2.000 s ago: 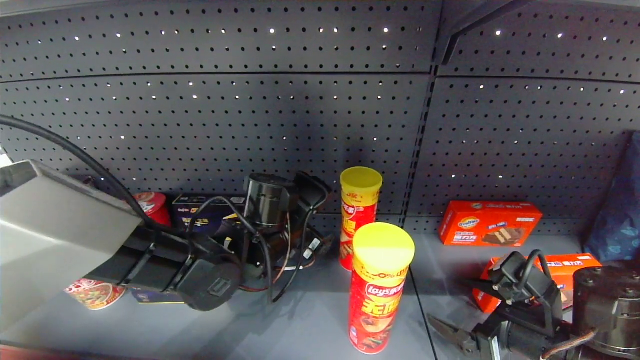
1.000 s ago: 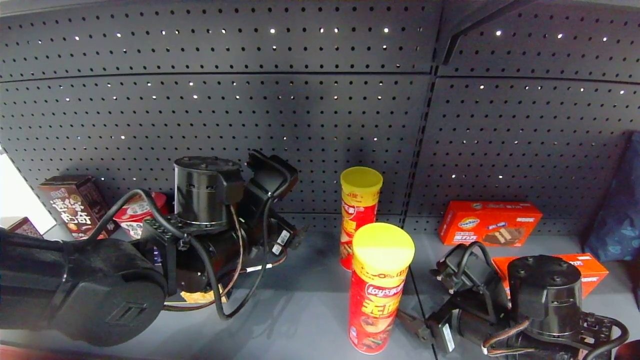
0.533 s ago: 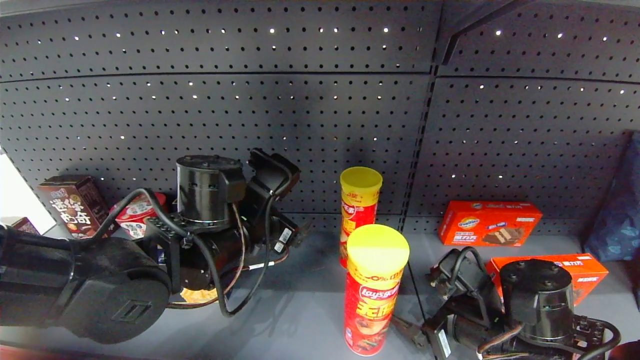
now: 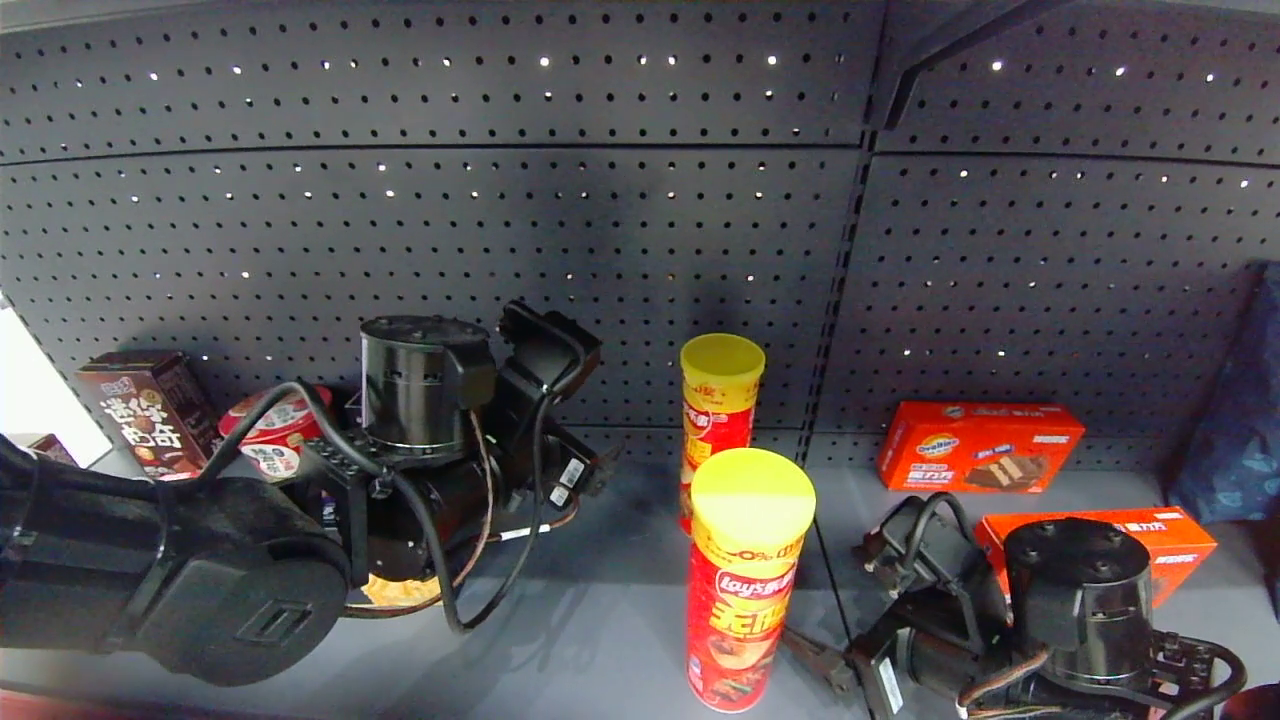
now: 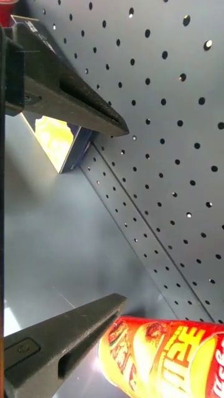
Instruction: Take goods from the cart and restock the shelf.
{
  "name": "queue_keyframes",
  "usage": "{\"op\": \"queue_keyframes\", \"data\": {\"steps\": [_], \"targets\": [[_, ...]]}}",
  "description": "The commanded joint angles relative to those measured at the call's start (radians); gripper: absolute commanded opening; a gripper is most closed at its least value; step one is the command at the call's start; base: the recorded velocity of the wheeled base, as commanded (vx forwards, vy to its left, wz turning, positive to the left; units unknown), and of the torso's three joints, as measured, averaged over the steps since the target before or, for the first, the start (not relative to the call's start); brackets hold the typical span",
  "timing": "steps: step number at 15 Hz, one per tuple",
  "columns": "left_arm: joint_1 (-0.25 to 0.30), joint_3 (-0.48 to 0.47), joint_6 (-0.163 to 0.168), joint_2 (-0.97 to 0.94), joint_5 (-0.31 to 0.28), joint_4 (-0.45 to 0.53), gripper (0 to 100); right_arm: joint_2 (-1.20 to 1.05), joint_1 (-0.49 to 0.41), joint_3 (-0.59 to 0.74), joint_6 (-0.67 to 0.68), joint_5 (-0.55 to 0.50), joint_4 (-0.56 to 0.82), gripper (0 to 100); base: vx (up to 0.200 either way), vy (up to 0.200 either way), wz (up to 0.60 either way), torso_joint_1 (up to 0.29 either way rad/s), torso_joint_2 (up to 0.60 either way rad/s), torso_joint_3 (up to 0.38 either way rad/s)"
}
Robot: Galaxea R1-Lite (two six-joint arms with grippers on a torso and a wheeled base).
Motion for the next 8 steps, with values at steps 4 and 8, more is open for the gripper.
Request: {"op": "queue_keyframes", "data": {"steps": [4,8], "targets": [[-0.010,0.001,0.001,-0.093,-0.004,-0.023,100,-0.153,-0.016,-0.006,-0.001,-0.031,0.004,100,0.000,0.000,0.00,0.000,0.00,0.000],[0.004,0.012,-0.002,-0.267,0.004,-0.032,100,-0.381,-0.147,0.043,0.009,-0.034,0.015,100,0.000,0.000,0.00,0.000,0.00,0.000]]}}
